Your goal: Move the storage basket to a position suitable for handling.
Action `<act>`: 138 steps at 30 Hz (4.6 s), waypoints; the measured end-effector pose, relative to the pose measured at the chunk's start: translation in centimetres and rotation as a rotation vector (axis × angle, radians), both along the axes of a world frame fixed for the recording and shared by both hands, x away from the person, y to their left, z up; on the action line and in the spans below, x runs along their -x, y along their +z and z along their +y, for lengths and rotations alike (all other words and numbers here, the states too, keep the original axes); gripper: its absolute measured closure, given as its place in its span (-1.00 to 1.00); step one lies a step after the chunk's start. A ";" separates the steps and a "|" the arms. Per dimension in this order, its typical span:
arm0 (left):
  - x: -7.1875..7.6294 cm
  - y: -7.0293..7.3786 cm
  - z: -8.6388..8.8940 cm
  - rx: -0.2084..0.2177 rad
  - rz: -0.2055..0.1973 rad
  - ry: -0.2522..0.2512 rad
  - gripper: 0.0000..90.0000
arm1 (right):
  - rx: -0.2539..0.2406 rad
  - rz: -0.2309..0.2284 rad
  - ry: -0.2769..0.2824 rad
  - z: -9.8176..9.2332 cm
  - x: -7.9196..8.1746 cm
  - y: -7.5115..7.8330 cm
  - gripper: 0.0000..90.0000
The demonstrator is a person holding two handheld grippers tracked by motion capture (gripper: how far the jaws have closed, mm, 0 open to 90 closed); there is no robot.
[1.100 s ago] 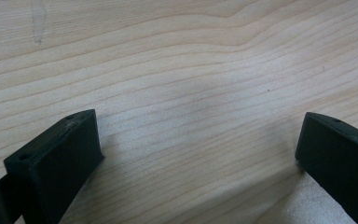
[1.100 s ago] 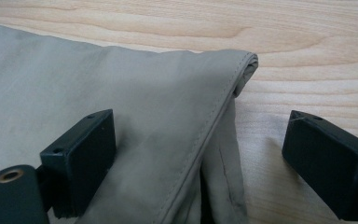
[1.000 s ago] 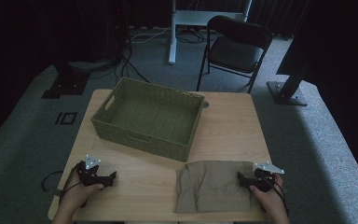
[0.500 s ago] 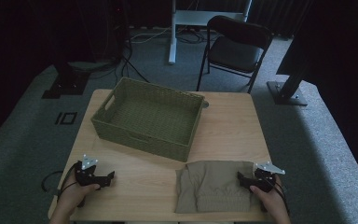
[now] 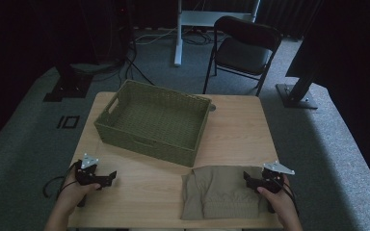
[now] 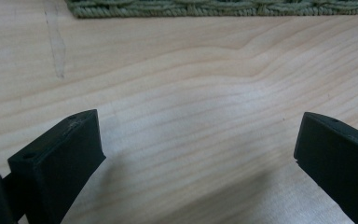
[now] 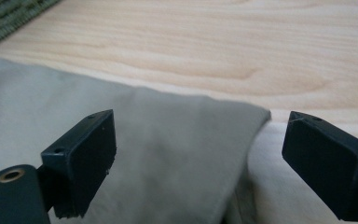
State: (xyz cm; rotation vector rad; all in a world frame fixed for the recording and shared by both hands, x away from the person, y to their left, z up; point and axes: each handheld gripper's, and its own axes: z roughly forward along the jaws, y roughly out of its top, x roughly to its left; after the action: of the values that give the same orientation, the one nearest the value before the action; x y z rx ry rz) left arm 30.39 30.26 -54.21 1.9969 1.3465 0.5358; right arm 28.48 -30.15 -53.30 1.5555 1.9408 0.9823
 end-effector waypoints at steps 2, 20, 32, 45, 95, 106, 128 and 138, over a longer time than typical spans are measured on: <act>-0.3 0.2 0.1 0.003 -0.004 0.001 -0.96 | 0.006 -0.002 0.013 0.2 -0.2 0.2 -0.79; -2.7 2.2 2.0 0.050 -0.053 0.020 -0.96 | -0.009 -0.048 0.055 2.0 -1.2 2.1 -0.79; -4.3 4.1 2.5 0.078 -0.096 0.006 -0.96 | -0.031 -0.082 0.134 5.3 -2.6 3.7 -0.79; -6.0 6.9 3.2 0.122 -0.138 0.009 -0.96 | -0.080 -0.112 0.188 7.7 -3.7 5.4 -0.79; -15.8 7.4 2.5 0.172 -0.220 0.092 0.08 | -0.100 -0.154 0.247 17.3 -8.8 7.0 -0.71; -16.1 7.3 2.2 0.151 -0.165 0.132 0.65 | -0.070 -0.139 0.209 17.7 -9.0 6.1 -0.31; -14.6 7.0 1.9 0.140 -0.139 0.194 0.87 | -0.030 -0.104 0.171 18.5 -9.0 6.0 0.11; -13.1 6.9 1.3 0.152 -0.132 0.213 0.88 | -0.028 -0.099 0.156 17.8 -9.5 6.0 0.31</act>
State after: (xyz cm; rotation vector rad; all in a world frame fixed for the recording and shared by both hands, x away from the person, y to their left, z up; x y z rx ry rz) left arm 43.53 31.53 -47.27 1.6777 1.4804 0.6307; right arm 37.95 -12.35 -47.26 1.3592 2.0102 1.1333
